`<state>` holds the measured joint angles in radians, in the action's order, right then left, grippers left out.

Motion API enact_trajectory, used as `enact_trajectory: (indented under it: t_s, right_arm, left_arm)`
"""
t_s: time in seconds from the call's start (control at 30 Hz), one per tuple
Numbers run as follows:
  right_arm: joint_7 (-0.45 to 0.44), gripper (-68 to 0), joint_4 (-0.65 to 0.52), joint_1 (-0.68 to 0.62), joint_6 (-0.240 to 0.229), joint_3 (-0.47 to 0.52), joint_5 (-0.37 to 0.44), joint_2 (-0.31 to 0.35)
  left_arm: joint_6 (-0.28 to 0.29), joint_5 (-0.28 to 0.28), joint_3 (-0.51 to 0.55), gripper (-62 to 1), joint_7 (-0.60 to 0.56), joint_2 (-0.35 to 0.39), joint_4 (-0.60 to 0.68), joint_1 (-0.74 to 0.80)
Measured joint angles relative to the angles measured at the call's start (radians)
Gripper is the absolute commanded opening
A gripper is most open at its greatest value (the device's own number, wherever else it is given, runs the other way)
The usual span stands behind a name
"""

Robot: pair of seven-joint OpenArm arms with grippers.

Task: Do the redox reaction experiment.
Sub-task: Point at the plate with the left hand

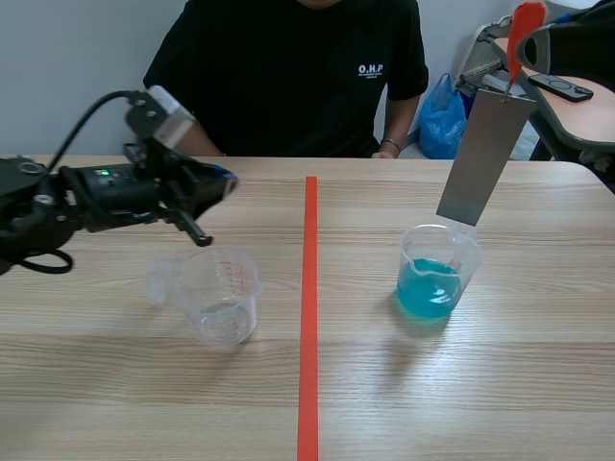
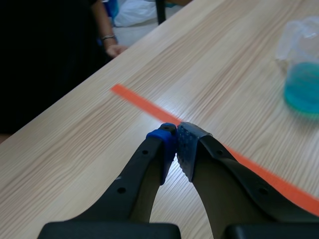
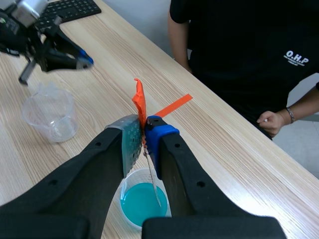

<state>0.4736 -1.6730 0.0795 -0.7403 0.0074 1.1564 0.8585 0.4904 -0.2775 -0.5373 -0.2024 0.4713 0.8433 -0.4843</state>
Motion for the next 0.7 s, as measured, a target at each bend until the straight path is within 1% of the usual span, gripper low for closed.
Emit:
enact_trajectory:
  t_s: [0.07,0.17,0.23,0.3,0.37,0.47,0.57,0.6,0.63,0.7]
  right_arm:
    - [0.0,-66.0,0.0,0.0,0.0,0.0,0.0,0.0]
    - [0.0,-66.0,0.0,0.0,0.0,0.0,0.0,0.0]
    - [0.0,-66.0,0.0,0.0,0.0,0.0,0.0,0.0]
    - [-0.001,-66.0,0.0,0.0,0.0,0.0,0.0,0.0]
    - [-0.001,-66.0,0.0,0.0,0.0,0.0,0.0,0.0]
    - [0.0,-66.0,0.0,0.0,0.0,0.0,0.0,0.0]
    - [0.0,-66.0,0.0,0.0,0.0,0.0,0.0,0.0]
    - [0.0,-66.0,0.0,0.0,0.0,0.0,0.0,-0.002]
    - [0.002,-66.0,0.0,0.0,0.0,0.0,0.0,-0.005]
    - [0.011,-66.0,0.0,0.0,0.0,0.0,0.0,-0.019]
  left_arm:
    - [0.0,-0.014,0.046,-56.9,-0.024,0.079,0.025,0.044]
    - [0.0,-0.012,0.135,-56.9,-0.061,0.188,0.086,0.15]
    - [0.003,-0.011,0.208,-56.9,-0.075,0.241,0.131,0.242]
    - [0.009,-0.011,0.294,-56.9,-0.09,0.269,0.167,0.343]
    - [0.016,-0.01,0.388,-56.9,-0.101,0.277,0.198,0.449]
    - [0.018,0.021,0.521,-56.9,-0.111,0.271,0.246,0.608]
    - [0.019,0.052,0.632,-56.9,-0.173,0.254,0.296,0.767]
    - [0.019,0.055,0.668,-56.9,-0.187,0.244,0.314,0.818]
    - [0.019,0.073,0.707,-56.9,-0.205,0.23,0.33,0.868]
    - [0.018,0.134,0.785,-56.9,-0.245,0.196,0.362,0.962]
